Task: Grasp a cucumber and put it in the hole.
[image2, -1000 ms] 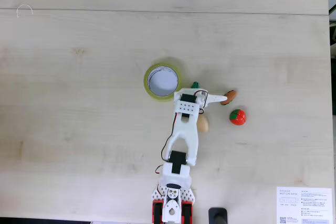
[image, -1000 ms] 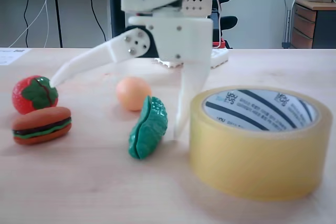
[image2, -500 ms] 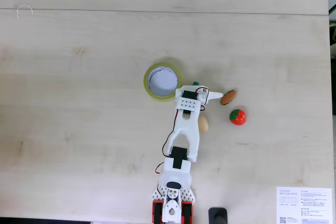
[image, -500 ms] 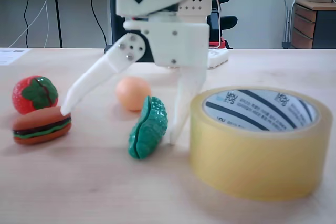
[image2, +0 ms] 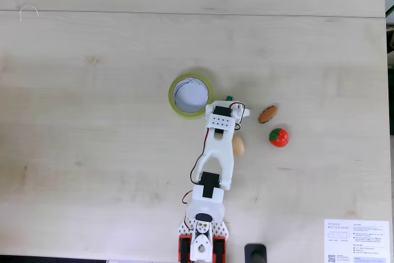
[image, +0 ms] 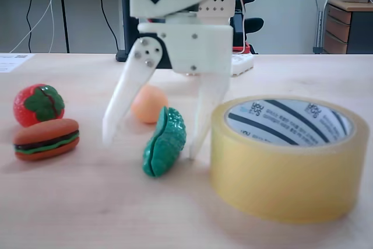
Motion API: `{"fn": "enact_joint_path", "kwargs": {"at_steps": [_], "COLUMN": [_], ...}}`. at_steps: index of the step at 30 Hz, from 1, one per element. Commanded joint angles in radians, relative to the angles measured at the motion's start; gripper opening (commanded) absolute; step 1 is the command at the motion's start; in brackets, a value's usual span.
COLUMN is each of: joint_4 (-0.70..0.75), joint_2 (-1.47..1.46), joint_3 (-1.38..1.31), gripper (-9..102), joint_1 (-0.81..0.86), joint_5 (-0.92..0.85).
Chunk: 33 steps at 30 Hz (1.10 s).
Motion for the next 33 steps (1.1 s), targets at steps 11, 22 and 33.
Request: {"fn": "enact_joint_path", "kwargs": {"at_steps": [11,22,33], "joint_4": [0.052,0.054,0.072], "joint_2": [0.057,0.066,0.107], "joint_3": [-0.038,-0.040,-0.040], "gripper": [17,7,5], "joint_1": [0.032,0.037,0.038], "joint_5": [0.049,0.049,0.049]}}
